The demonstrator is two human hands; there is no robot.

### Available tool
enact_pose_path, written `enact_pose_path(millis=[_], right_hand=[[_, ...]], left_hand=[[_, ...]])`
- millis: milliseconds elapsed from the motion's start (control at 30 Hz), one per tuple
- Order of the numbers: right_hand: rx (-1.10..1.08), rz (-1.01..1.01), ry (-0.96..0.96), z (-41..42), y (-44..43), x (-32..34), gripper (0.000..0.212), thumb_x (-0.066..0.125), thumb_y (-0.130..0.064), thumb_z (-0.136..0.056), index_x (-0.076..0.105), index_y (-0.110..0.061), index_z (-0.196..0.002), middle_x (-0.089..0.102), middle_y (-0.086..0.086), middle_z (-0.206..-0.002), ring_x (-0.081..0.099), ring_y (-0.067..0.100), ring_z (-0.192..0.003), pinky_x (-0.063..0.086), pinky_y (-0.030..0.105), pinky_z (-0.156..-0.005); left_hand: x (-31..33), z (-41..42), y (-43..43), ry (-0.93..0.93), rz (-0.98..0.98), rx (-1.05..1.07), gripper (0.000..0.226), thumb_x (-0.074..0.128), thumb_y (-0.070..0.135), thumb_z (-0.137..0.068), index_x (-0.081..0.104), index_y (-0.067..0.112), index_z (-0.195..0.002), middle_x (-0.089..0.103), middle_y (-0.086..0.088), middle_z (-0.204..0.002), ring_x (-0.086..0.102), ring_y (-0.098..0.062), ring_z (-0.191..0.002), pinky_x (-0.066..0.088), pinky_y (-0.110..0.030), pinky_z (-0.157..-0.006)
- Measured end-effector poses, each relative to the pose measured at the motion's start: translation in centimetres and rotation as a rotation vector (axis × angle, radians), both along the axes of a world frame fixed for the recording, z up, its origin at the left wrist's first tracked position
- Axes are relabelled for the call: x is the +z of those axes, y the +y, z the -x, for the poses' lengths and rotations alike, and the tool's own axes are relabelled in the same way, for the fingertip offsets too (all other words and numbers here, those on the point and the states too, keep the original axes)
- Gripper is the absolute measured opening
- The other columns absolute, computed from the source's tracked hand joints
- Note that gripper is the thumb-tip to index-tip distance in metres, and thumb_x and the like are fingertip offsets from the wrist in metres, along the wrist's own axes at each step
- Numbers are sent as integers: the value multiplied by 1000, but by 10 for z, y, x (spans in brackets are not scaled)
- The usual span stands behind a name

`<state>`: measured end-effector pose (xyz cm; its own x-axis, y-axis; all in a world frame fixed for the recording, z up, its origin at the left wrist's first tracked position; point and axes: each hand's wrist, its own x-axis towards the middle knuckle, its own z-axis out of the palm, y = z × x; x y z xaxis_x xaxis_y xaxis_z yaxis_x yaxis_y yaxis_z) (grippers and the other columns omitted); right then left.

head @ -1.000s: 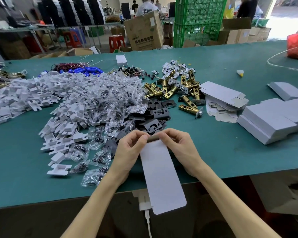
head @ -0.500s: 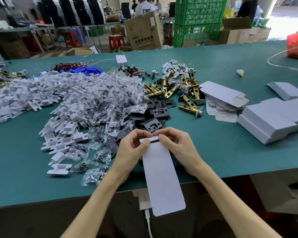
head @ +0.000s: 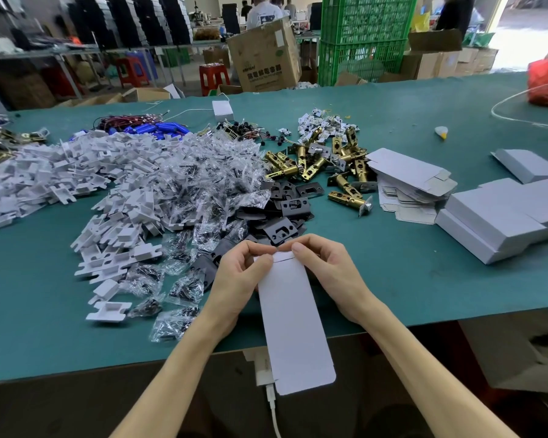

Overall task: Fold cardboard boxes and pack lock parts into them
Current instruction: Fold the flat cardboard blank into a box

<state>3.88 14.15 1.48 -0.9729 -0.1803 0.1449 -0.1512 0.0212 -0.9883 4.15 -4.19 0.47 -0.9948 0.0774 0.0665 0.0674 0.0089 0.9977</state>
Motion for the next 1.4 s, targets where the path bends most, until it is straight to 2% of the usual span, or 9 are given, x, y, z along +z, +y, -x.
enact_pose_path(millis=[100, 300, 533, 700, 800, 1000, 1200, 1300, 1400], right_hand=[[23, -35, 12, 0, -1, 0, 13, 61, -18, -103, 72, -12, -108, 72, 6, -101, 64, 10, -86, 51, 23, -74], [61, 2, 1, 0, -1, -1, 27, 72, -11, -94, 63, -13, -120, 69, 10, -115, 69, 23, -98, 58, 39, -85], [1, 43, -40, 1, -4, -2, 32, 77, -6, -89, 53, -8, -110, 63, 20, -119, 68, 21, -85, 58, 44, -78], [20, 48, -20, 1, -2, -4, 28, 80, -8, -86, 57, -4, -102, 72, 7, -103, 72, 16, -81, 60, 35, -70], [26, 65, -18, 1, -1, -4, 27, 81, -10, -85, 58, -6, -98, 73, 4, -101, 76, 23, -85, 62, 39, -70], [5, 75, -17, 2, -2, -6, 29, 83, -12, -83, 56, -10, -93, 71, 7, -109, 76, 28, -86, 61, 50, -75], [-14, 71, -4, 1, -2, -4, 27, 81, -4, -84, 56, 0, -91, 73, 2, -103, 74, 18, -78, 59, 29, -66], [-14, 67, -1, 0, -1, -3, 27, 81, -4, -84, 56, 2, -90, 72, 9, -105, 73, 20, -79, 61, 33, -68], [-15, 44, -4, -1, -1, -2, 27, 82, -7, -83, 56, -2, -88, 70, 18, -108, 70, 27, -81, 59, 47, -74]], left_hand=[[-1, 1, 0, -2, -21, 27, 27, 68, 30, -85, 71, 10, -102, 69, -27, -102, 60, -21, -83, 50, -30, -69], [-4, 4, 1, -7, -72, 65, 26, 69, 27, -87, 70, 7, -104, 70, -21, -93, 61, -21, -81, 51, -30, -69], [-5, 6, 0, 9, -93, 72, 22, 81, 23, -88, 66, 6, -91, 69, 5, -76, 60, -8, -67, 50, -20, -60], [-2, 5, -1, 49, -70, 21, 18, 72, 26, -88, 71, 10, -95, 71, -2, -88, 61, -13, -75, 52, -23, -65], [-1, 3, -2, 30, -87, -32, 18, 69, 24, -92, 78, 14, -103, 77, -8, -97, 68, -17, -78, 57, -27, -66], [-1, 3, -1, 7, -99, 0, 11, 73, 22, -91, 80, 16, -96, 78, -11, -93, 69, -18, -74, 57, -27, -63], [2, 2, -1, 26, -79, 0, 9, 73, 14, -96, 81, 13, -96, 78, -11, -92, 69, -16, -73, 57, -24, -63], [4, 1, -2, 6, -66, -18, 7, 75, 18, -94, 80, 13, -92, 78, -11, -93, 69, -18, -75, 56, -27, -66], [9, 3, -5, -52, -58, -86, 10, 76, 19, -92, 75, 13, -85, 77, -16, -95, 67, -22, -80, 55, -30, -71]])
